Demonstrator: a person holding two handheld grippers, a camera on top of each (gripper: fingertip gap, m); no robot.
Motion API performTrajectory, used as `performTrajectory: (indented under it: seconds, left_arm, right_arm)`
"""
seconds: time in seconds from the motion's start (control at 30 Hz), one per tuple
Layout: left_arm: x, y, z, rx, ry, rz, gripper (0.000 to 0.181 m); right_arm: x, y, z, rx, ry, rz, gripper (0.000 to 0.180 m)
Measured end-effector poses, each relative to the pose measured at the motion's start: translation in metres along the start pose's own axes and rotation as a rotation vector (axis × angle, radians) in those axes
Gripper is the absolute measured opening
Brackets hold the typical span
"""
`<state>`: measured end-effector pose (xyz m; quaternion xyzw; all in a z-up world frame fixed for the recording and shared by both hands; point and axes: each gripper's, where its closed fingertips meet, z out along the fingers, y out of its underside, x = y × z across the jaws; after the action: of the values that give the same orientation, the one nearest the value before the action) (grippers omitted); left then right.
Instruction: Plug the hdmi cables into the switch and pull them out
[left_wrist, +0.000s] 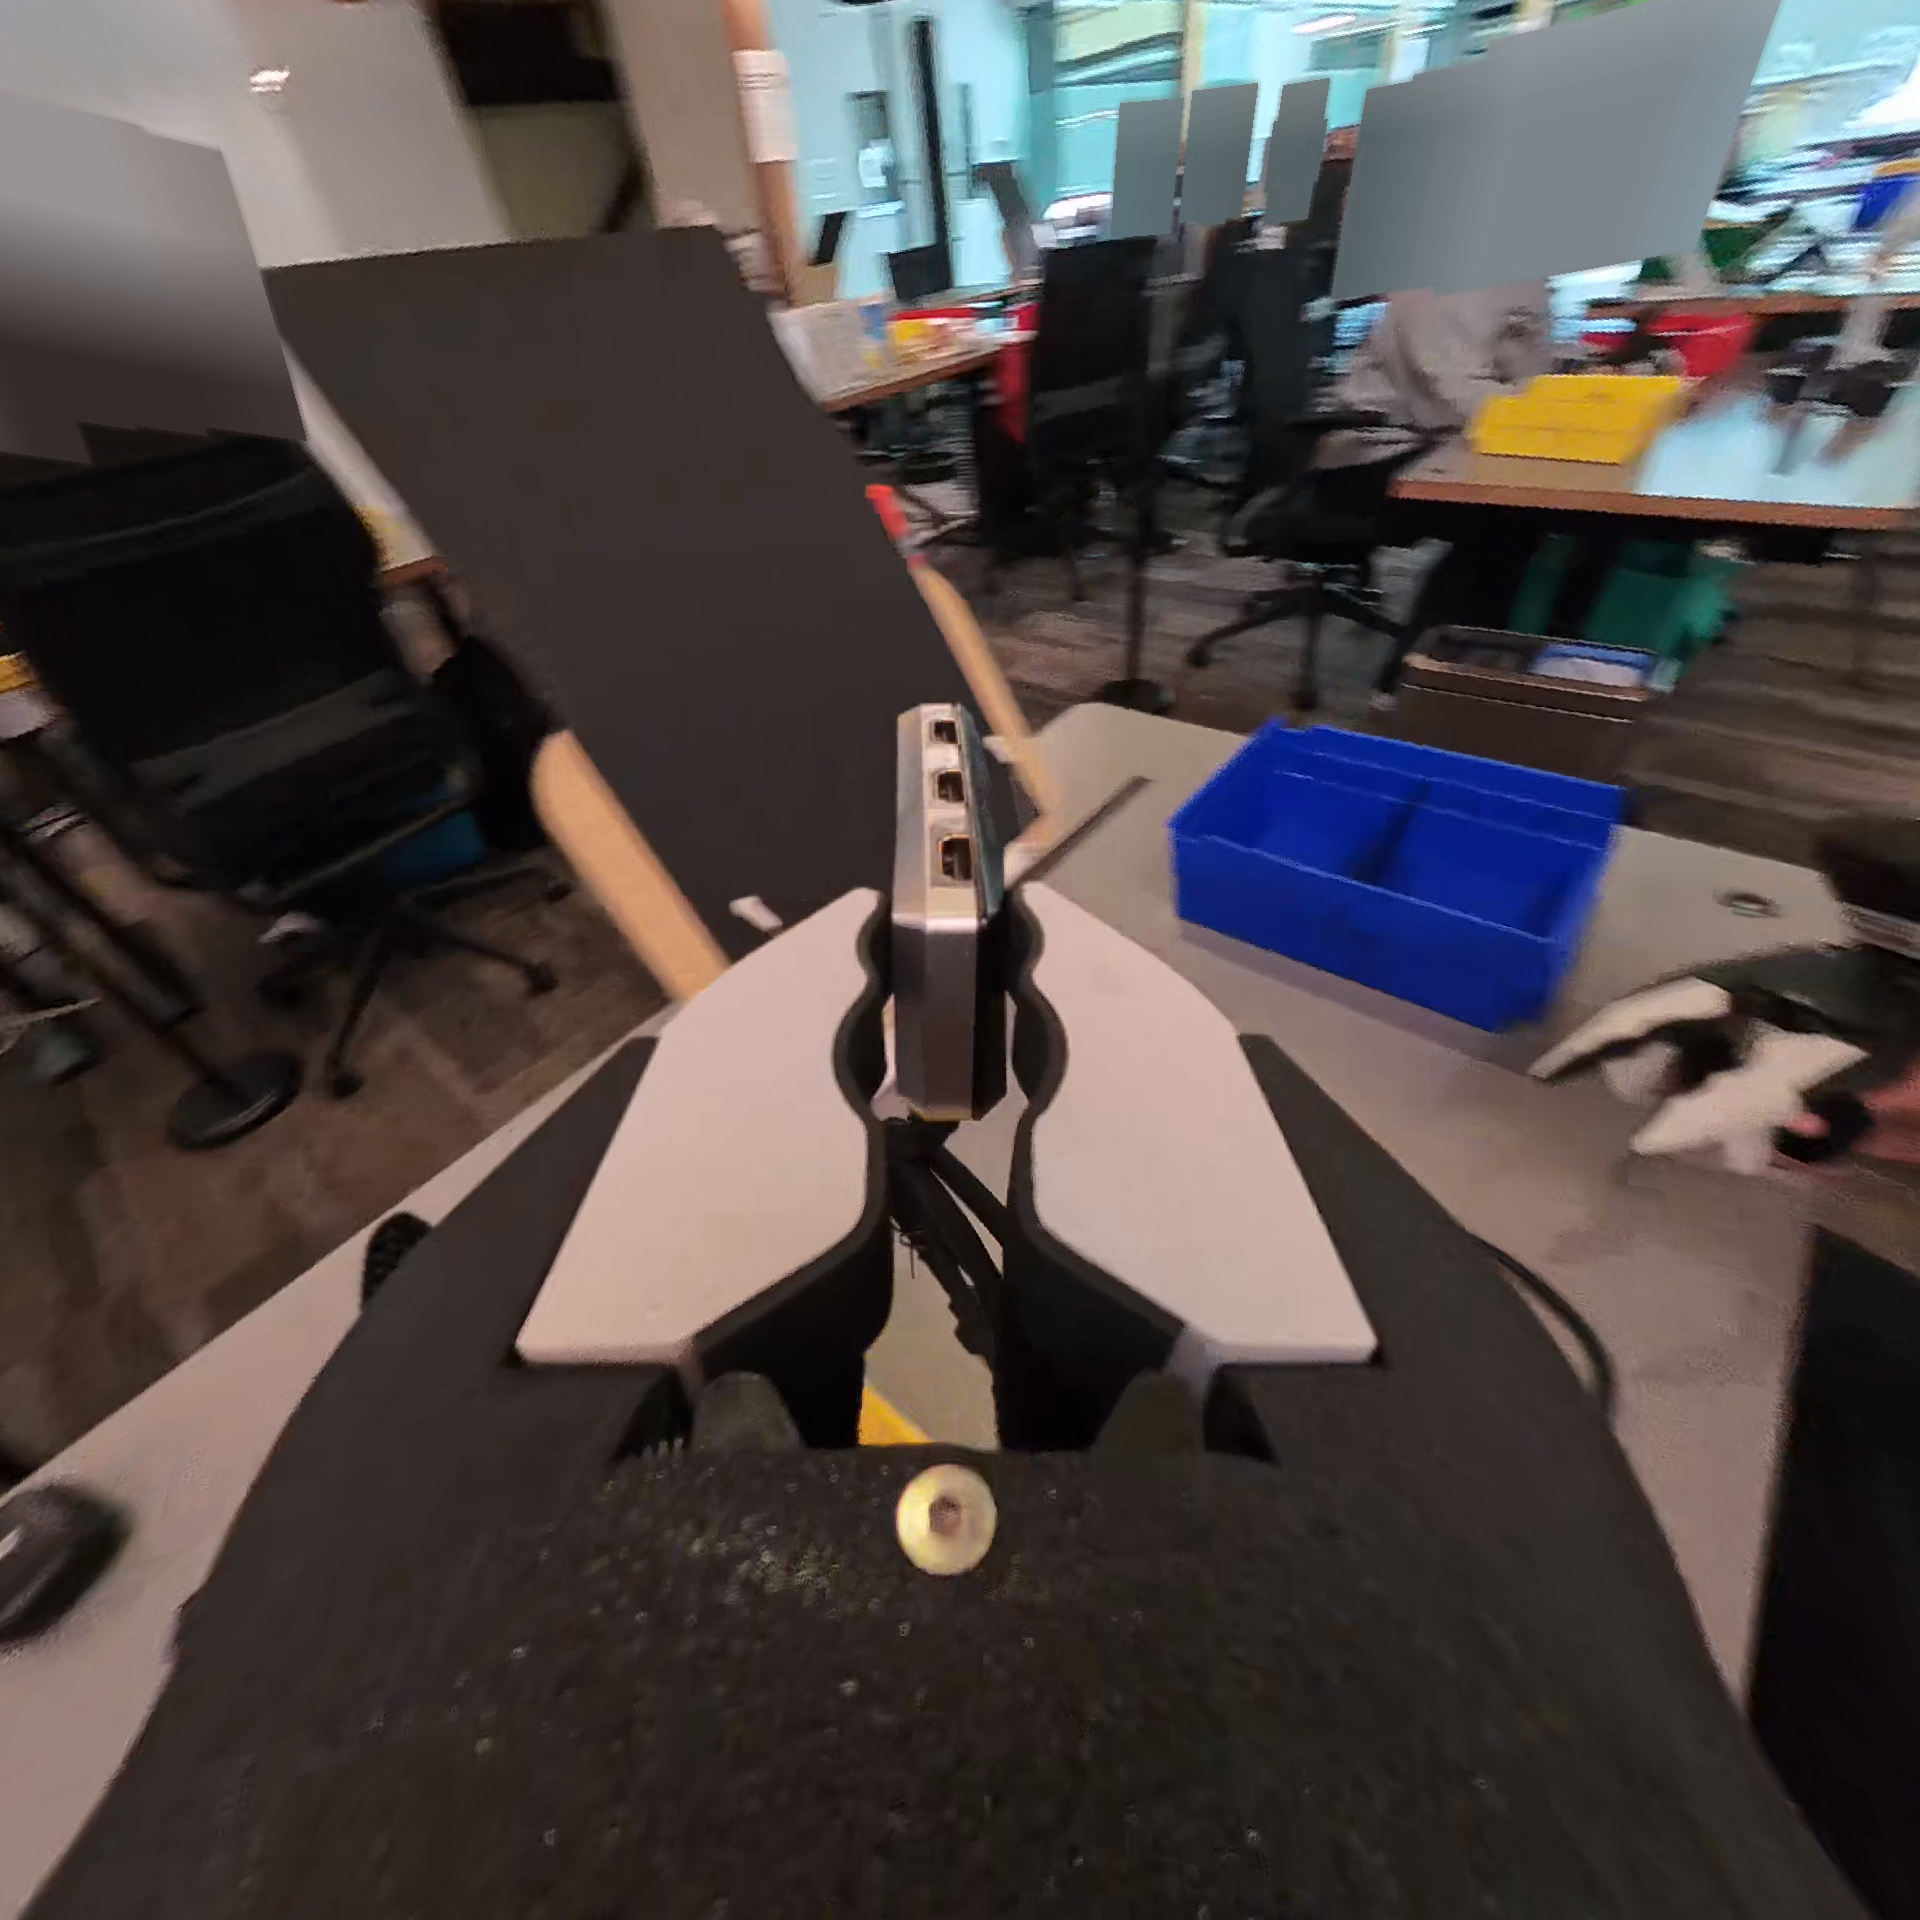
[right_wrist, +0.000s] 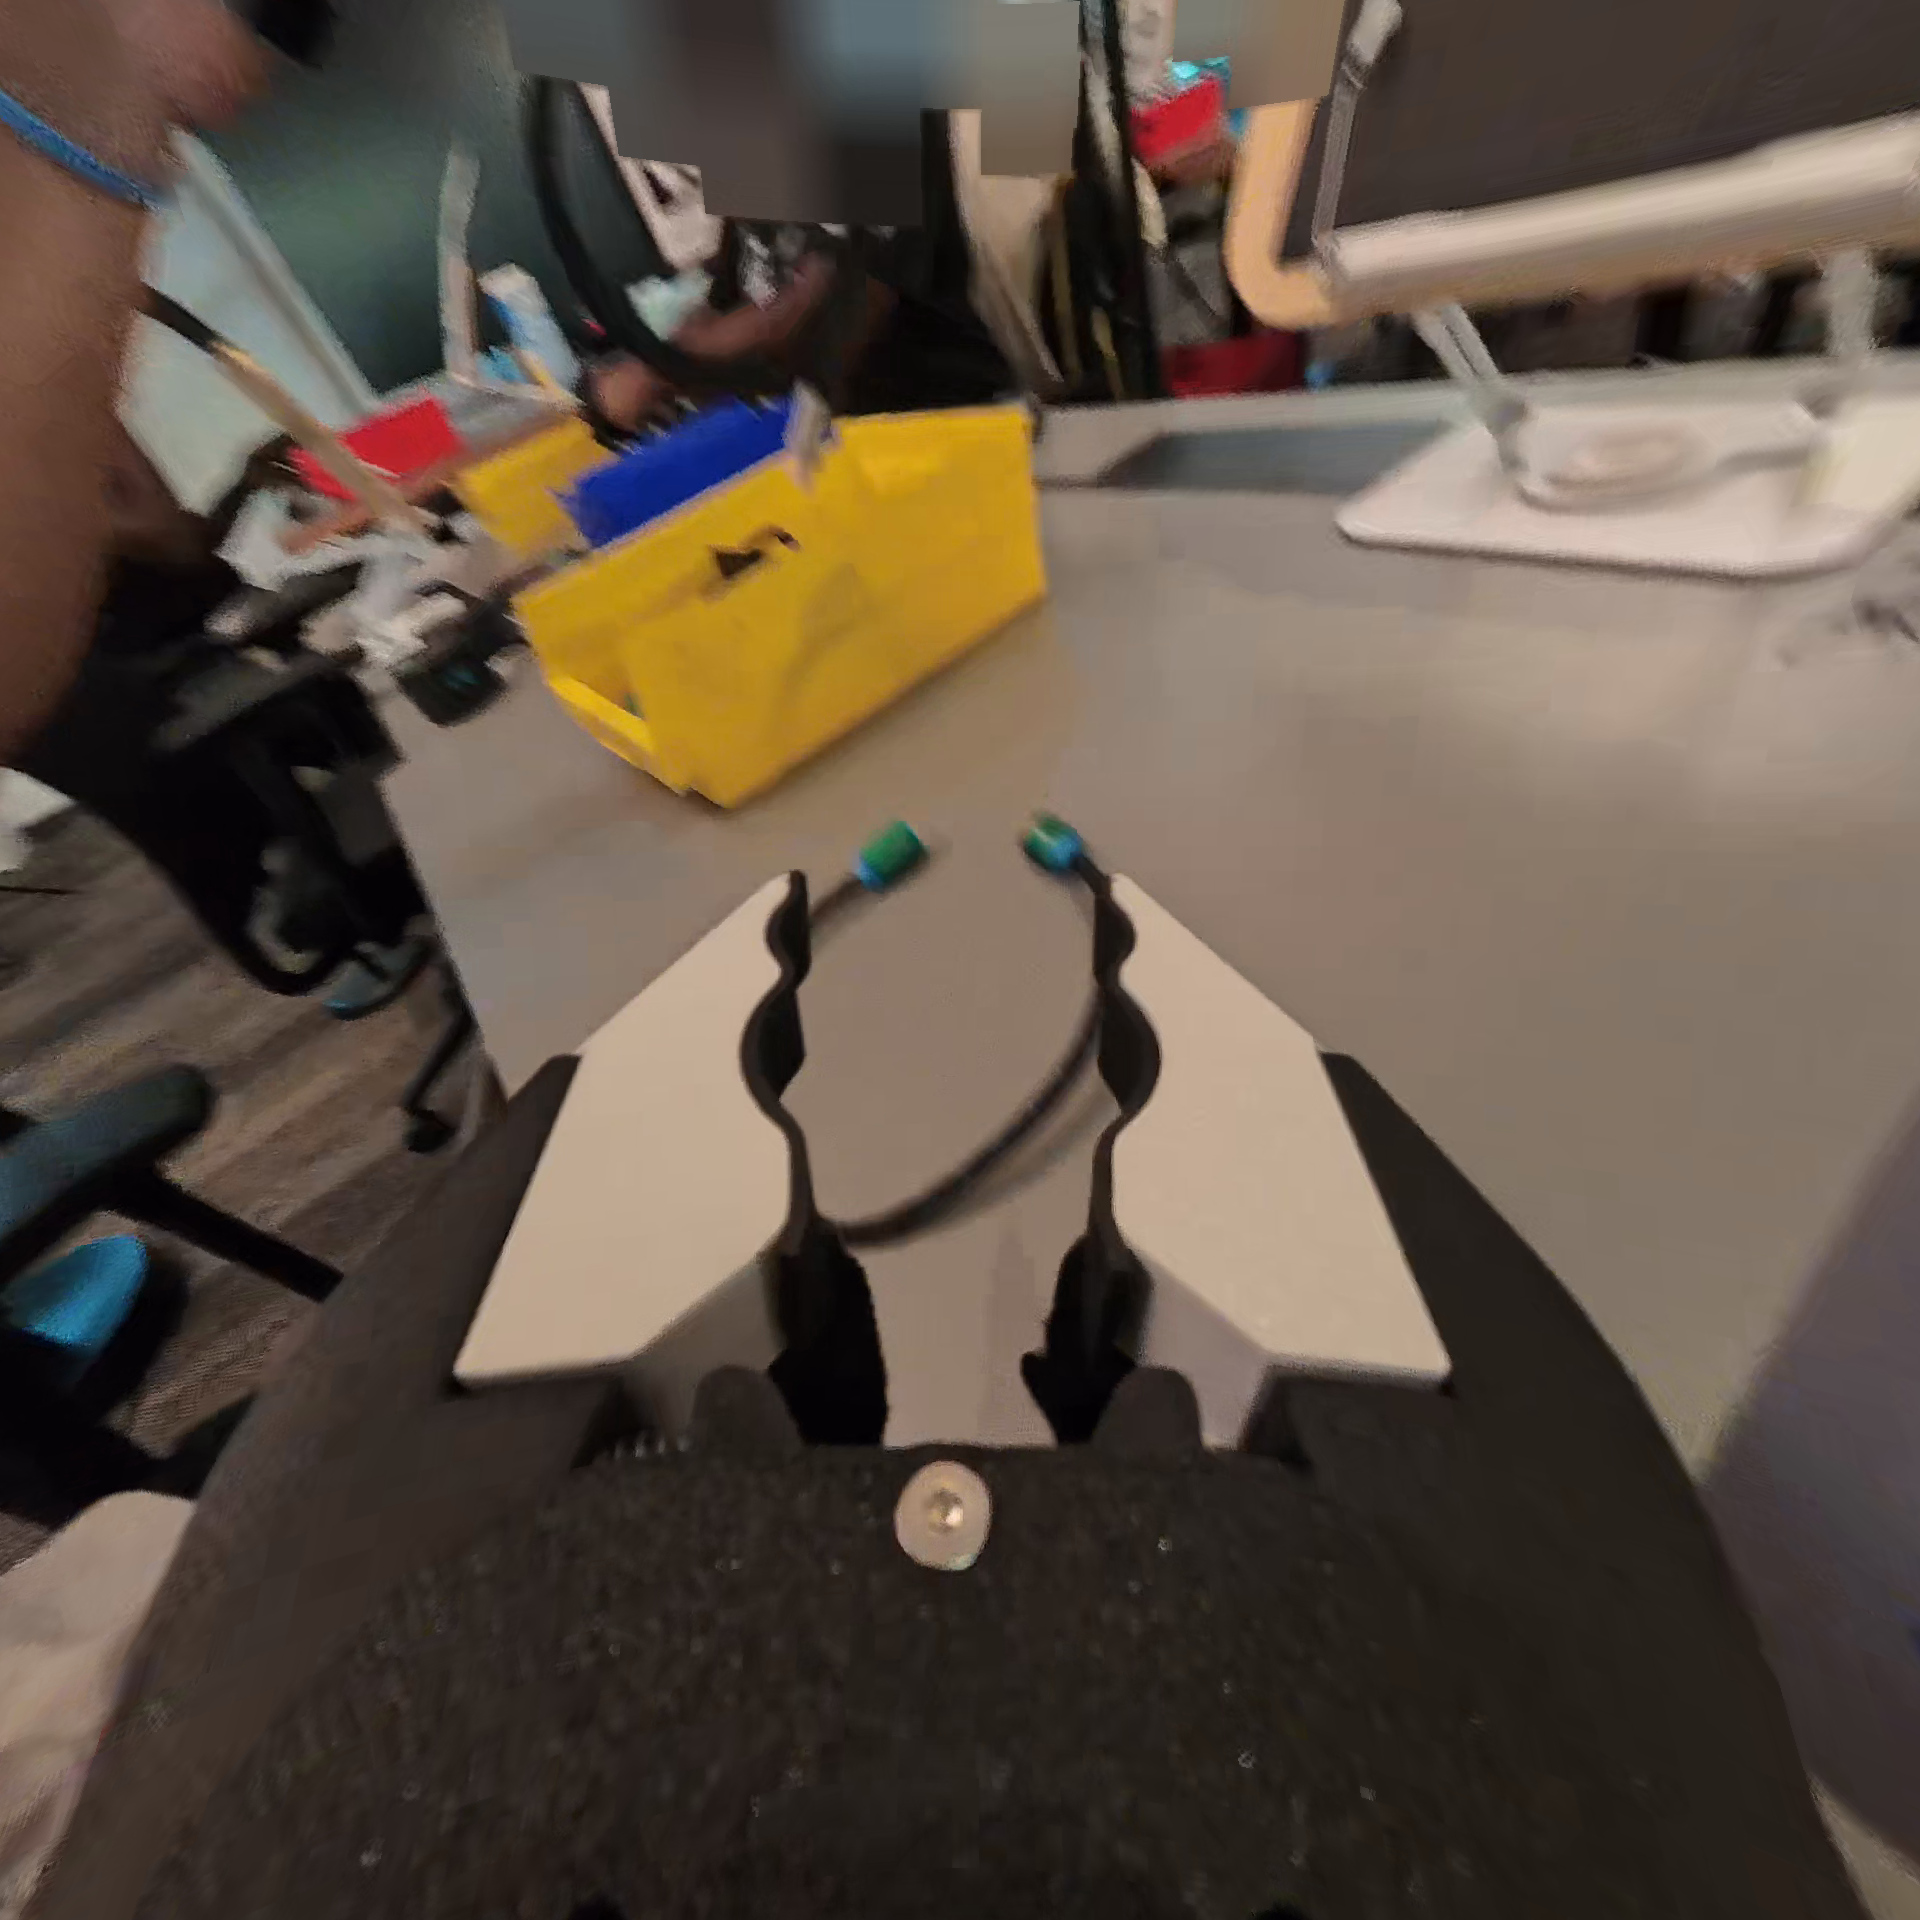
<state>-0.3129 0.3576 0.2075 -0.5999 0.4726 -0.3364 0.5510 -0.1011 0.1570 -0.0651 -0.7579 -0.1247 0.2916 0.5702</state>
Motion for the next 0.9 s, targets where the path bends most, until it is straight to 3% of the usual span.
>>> performTrajectory:
  seconds: [0.13, 0.27, 0.37, 0.5, 0.53, 0.57, 0.7, 0.8, 0.9]
  left_arm:
    - [0.086, 0.002, 0.02, 0.03, 0.278, 0.025, 0.019]
    - [0.167, 0.021, 0.022, -0.021, 0.663, 0.103, 0.019]
    - [0.2, 0.039, 0.024, -0.109, 0.879, 0.103, 0.019]
    - [0.216, 0.064, 0.042, -0.249, 0.968, 0.114, 0.019]
    - [0.217, 0.068, 0.048, -0.273, 0.965, 0.121, 0.019]
    - [0.216, 0.072, 0.055, -0.285, 0.938, 0.128, 0.019]
    - [0.191, 0.09, 0.098, -0.324, 0.608, 0.156, 0.028]
    - [0.18, 0.105, 0.116, -0.296, 0.337, 0.164, 0.052]
    - [0.188, 0.138, 0.125, -0.311, 0.159, 0.137, 0.056]
  right_arm:
    - [-0.045, -0.077, 0.016, 0.151, -0.178, -0.086, 0.071]
    - [-0.105, -0.143, 0.016, 0.278, -0.404, -0.185, 0.071]
    - [-0.124, -0.159, 0.021, 0.279, -0.478, -0.255, 0.069]
    - [-0.131, -0.149, 0.032, 0.22, -0.503, -0.283, 0.047]
    - [-0.126, -0.148, 0.035, 0.235, -0.461, -0.296, 0.027]
    - [-0.117, -0.146, 0.038, 0.244, -0.398, -0.32, 0.02]
    - [-0.075, -0.133, 0.049, 0.186, -0.256, -0.185, 0.019]
    - [-0.03, -0.121, 0.055, 0.171, -0.084, -0.079, 0.019]
    - [-0.01, -0.121, 0.053, 0.217, -0.075, 0.108, 0.019]
